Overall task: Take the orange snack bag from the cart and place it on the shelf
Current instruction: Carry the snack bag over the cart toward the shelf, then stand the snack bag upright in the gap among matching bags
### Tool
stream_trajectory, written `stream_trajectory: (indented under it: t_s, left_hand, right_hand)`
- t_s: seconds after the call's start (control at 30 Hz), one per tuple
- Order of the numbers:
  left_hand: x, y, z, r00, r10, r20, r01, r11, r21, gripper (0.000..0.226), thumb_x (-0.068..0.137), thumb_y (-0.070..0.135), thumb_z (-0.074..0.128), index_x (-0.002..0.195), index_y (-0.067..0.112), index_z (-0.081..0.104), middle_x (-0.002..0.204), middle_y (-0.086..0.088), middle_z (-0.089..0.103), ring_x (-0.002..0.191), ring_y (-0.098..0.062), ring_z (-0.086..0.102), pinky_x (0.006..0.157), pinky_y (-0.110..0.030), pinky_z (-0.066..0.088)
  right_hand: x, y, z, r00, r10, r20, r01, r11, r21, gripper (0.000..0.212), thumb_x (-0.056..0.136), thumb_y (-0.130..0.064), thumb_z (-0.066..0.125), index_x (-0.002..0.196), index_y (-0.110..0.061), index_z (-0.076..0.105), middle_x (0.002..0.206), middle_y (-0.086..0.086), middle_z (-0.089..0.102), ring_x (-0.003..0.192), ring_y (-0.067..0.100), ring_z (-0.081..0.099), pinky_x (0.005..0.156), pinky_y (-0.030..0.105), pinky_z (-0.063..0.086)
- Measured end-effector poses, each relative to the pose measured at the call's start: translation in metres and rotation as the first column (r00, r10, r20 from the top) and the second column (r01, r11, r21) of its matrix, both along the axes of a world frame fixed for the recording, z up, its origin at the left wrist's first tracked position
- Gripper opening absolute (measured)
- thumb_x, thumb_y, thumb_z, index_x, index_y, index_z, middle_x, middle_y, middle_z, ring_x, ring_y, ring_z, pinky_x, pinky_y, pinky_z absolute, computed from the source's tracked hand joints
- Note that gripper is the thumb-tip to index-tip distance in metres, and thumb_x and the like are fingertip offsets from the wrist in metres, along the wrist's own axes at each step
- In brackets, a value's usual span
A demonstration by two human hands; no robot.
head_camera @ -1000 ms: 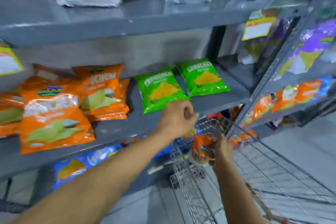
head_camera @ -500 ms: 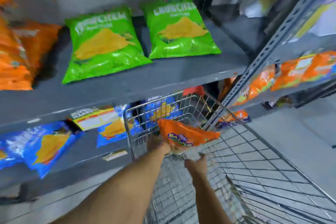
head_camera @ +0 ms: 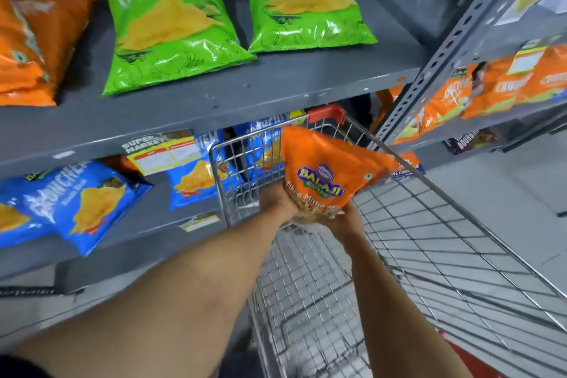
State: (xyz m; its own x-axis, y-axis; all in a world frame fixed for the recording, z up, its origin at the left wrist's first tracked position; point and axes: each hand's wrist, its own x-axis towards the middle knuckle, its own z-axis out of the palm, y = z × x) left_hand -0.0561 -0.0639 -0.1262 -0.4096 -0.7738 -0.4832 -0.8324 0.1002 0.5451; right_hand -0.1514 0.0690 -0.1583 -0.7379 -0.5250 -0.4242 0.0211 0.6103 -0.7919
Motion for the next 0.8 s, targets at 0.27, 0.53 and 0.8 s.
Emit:
stream_trajectory:
  t_s: [0.27,0.53,0.8]
  left_hand:
    - [0.066,0.005,0.156,0.78,-0.324,-0.535,0.274,0.946,-0.172,0.074,0.06,0.03,0.086,0.123,0.014,0.05,0.118,-0.006,0.065,0.105,-0.013,0.058,0.096,-0.037,0.049]
    - [0.193,-0.03,0.315,0.569,-0.333,-0.752,-0.106,0.877,-0.468,0.066,0.051,0.049,0.085,0.099,0.022,0.048,0.093,-0.003,0.064,0.082,-0.009,0.059,0.073,-0.028,0.052]
    - [0.334,-0.089,0.461,0.317,-0.419,-0.851,-0.499,0.69,-0.525,0.051,0.06,0.042,0.074,0.101,0.033,0.045,0.098,-0.001,0.064,0.091,-0.013,0.064,0.081,-0.038,0.053]
  right_hand:
    - [0.063,0.033,0.141,0.992,-0.122,0.036,0.123,0.838,-0.531,0.054,0.081,-0.017,0.07,0.13,-0.015,0.048,0.121,0.005,0.064,0.098,0.002,0.067,0.079,0.015,0.053]
    - [0.161,-0.046,0.316,0.942,-0.16,-0.294,-0.118,0.664,-0.739,0.026,0.082,-0.046,0.058,0.098,-0.027,0.063,0.093,-0.006,0.066,0.082,-0.014,0.058,0.076,0.014,0.046]
    - [0.28,-0.154,0.479,0.837,-0.107,-0.537,-0.42,0.503,-0.755,0.043,0.073,-0.069,0.056,0.09,-0.03,0.065,0.078,-0.007,0.071,0.075,0.008,0.062,0.078,0.041,0.053]
